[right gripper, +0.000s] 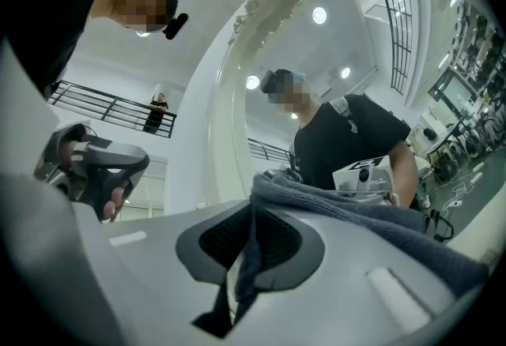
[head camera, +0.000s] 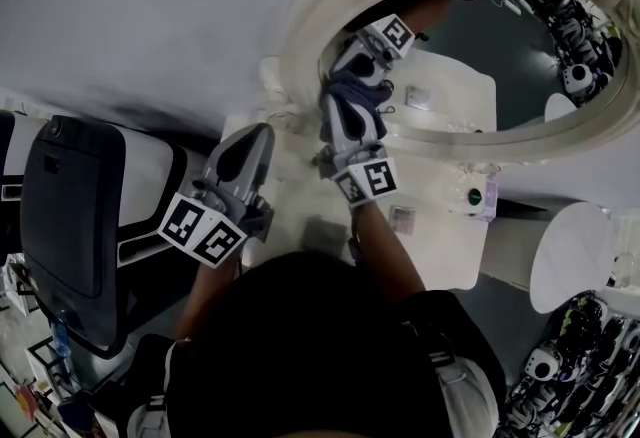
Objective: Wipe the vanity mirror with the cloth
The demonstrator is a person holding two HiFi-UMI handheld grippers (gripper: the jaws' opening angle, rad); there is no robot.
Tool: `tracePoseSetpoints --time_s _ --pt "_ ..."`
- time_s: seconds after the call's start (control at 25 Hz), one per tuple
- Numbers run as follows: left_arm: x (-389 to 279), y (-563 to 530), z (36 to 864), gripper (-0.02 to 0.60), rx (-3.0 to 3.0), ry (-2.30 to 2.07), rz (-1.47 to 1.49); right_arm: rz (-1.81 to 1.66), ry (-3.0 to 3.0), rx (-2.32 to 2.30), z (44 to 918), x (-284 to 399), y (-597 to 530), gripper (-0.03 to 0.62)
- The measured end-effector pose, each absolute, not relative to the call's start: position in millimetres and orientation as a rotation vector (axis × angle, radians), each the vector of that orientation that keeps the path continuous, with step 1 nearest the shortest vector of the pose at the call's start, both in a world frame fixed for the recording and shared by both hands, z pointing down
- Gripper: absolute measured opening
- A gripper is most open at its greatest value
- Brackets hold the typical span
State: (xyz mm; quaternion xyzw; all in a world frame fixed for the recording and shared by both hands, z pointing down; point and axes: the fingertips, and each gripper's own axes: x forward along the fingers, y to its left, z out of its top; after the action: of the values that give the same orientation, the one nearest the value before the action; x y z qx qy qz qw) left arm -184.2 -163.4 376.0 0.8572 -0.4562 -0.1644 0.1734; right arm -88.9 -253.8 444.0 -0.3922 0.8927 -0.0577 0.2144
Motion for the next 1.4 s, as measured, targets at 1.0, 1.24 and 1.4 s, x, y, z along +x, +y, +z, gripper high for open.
tracePoseSetpoints --time_s 1.0,1.24,1.4 --pt "-191.3 -96.0 348.0 0.002 2.446 -1.324 -0.631 -0.15 2.506 -0.987 381.3 -93.0 -200.2 0.026" --pt "-188.1 -83.6 353.0 0.001 2.467 -1.304 -0.624 -0.172 2.471 -1.111 368.4 -79.5 -166.7 0.026" --pt "-190.1 -76.3 358.1 0.0 2.499 -1.333 -0.594 -0.121 2.492 -1.181 363.7 -76.3 -142.1 0.026"
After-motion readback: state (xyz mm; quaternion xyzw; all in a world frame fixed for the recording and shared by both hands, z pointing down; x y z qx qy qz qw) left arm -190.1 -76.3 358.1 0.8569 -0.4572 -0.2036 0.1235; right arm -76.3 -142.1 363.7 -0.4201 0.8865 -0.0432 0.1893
